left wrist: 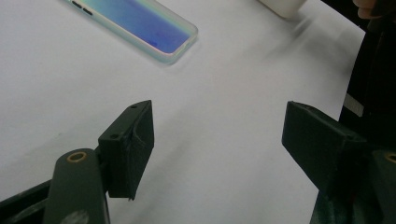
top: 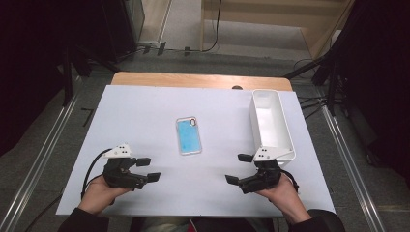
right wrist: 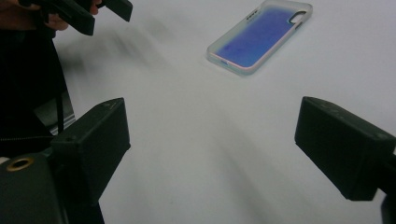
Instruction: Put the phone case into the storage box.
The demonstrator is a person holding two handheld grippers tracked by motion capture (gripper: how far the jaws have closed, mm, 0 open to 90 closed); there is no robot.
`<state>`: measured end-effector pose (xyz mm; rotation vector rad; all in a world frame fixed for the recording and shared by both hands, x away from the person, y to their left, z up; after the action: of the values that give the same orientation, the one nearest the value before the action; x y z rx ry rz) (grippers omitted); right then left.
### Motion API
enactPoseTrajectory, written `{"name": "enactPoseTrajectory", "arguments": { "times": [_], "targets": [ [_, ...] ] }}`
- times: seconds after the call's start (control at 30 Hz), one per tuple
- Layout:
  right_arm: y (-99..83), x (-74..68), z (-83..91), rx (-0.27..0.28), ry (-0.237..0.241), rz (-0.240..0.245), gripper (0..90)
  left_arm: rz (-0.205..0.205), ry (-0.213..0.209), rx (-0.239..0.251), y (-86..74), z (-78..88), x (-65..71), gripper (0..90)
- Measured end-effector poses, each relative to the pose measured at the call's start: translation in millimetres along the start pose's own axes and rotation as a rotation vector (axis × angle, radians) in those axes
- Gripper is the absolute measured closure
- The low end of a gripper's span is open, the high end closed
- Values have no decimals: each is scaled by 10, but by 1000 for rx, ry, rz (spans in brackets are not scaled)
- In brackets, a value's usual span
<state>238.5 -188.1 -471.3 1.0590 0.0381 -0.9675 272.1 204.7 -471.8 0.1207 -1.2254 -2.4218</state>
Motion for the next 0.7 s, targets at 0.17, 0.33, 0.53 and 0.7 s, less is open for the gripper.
{"name": "enactPoseTrajectory", "arguments": {
  "times": [0.17, 0.33, 0.53, 0.7],
  "targets": [
    [23, -21, -43, -9, -4, -1, 15, 2, -1, 3, 1, 0, -1, 250],
    [55, -37, -97, -8, -11, 2, 16, 1, 1, 3, 2, 3, 1, 250],
    [86, -48, -172, -22, -34, -4, 16, 3, 2, 3, 3, 9, -1, 250],
    [135, -48, -224, -19, -48, -16, 17, 4, 1, 11, 1, 13, -4, 250]
  ]
}}
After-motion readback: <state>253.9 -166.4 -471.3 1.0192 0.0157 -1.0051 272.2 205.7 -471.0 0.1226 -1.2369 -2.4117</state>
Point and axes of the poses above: each handheld gripper's, and its own axes: z roughly backward along the jaws, y roughly out of its top, x roughly to its right, the point moved 2 cm from there along -z, roughly forward along the jaws, and after that the axes turned 15 degrees about -z, right-handed, at the moved point
